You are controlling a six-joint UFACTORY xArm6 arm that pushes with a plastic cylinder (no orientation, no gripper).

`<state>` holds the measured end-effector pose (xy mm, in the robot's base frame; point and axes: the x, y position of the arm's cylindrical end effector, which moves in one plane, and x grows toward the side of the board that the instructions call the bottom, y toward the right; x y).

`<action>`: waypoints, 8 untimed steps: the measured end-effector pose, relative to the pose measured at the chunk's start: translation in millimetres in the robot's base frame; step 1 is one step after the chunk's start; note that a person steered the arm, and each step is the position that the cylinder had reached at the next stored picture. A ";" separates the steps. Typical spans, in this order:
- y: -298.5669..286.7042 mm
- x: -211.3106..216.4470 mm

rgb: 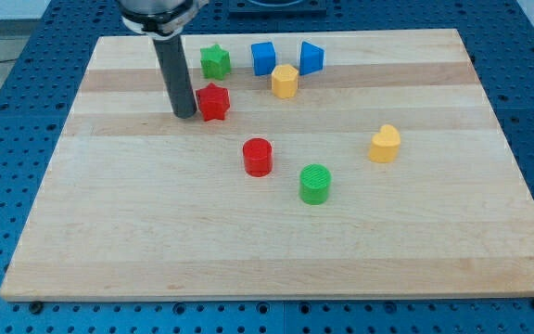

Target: Place the red star above the red circle

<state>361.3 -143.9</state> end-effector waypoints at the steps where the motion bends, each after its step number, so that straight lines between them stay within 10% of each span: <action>1: -1.2 -9.1; 8: 59.9 -18.1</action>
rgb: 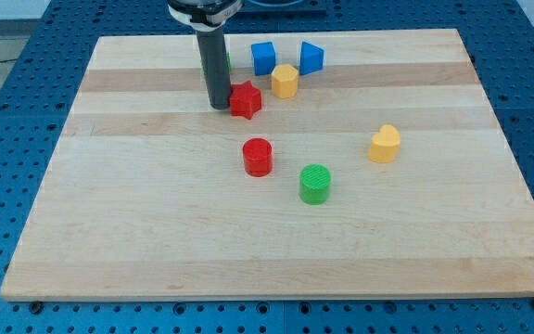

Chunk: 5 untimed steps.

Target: Place the red star above the red circle

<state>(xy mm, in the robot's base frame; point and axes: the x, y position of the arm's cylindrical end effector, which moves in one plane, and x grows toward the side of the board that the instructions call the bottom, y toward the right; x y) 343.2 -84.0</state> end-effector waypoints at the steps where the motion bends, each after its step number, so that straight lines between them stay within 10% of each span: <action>1: 0.0 -12.2; 5: 17.2 -0.9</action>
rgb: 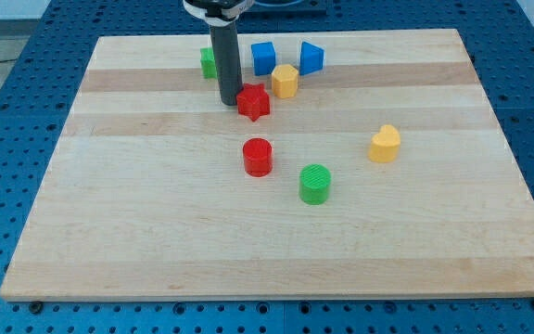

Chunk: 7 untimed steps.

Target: Place the red star above the red circle

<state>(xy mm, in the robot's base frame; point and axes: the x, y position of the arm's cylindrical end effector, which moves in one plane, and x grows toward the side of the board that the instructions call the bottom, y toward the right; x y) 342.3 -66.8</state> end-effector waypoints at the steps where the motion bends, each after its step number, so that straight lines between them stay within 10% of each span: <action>1: -0.5 2.2; 4: -63.4 20.6; 7: -68.8 136.8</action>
